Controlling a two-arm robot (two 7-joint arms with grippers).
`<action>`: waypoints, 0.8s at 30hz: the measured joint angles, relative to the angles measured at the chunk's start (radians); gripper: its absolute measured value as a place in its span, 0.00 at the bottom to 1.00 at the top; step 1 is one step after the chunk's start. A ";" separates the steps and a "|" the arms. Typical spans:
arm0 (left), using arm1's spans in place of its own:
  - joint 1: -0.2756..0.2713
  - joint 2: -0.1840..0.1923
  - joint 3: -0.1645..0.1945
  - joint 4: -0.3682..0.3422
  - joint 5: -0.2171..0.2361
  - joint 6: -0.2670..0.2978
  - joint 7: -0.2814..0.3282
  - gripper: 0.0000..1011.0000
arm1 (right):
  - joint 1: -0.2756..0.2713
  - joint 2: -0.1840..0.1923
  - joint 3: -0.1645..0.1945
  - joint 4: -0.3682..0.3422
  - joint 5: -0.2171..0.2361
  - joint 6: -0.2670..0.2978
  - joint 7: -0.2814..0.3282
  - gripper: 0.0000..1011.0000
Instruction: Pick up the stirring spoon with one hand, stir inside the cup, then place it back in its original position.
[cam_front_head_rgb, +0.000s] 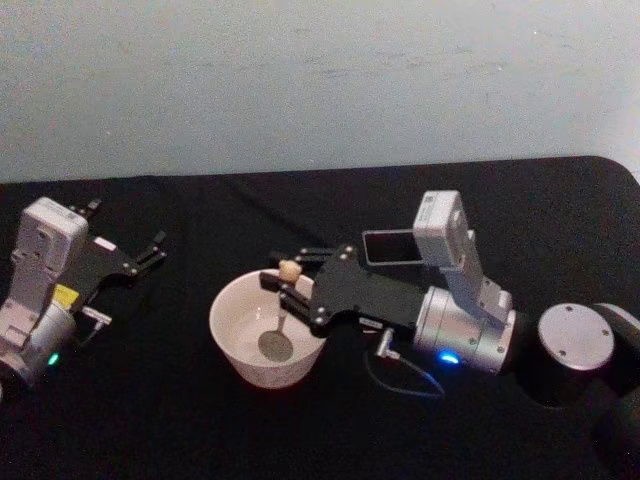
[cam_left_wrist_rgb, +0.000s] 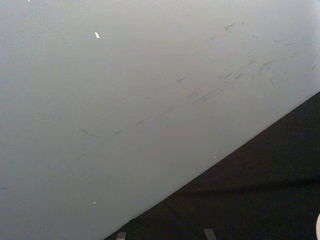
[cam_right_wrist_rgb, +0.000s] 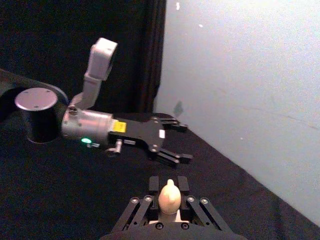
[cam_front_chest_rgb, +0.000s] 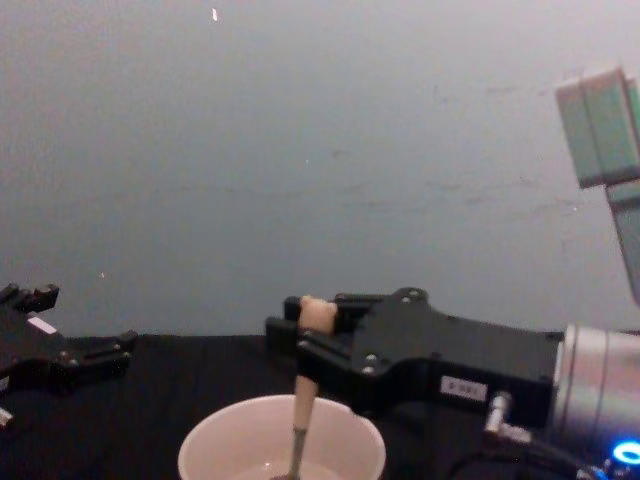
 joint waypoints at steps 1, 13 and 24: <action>0.000 0.000 0.000 0.000 0.000 0.000 0.000 0.99 | 0.005 -0.007 -0.012 0.005 -0.001 0.000 0.003 0.21; 0.000 0.000 0.000 0.000 0.000 0.000 0.000 0.99 | 0.070 -0.071 -0.028 0.101 -0.026 -0.018 -0.030 0.21; 0.000 0.000 0.000 0.000 0.000 0.000 0.000 0.99 | 0.089 -0.080 -0.008 0.142 -0.045 -0.026 -0.054 0.21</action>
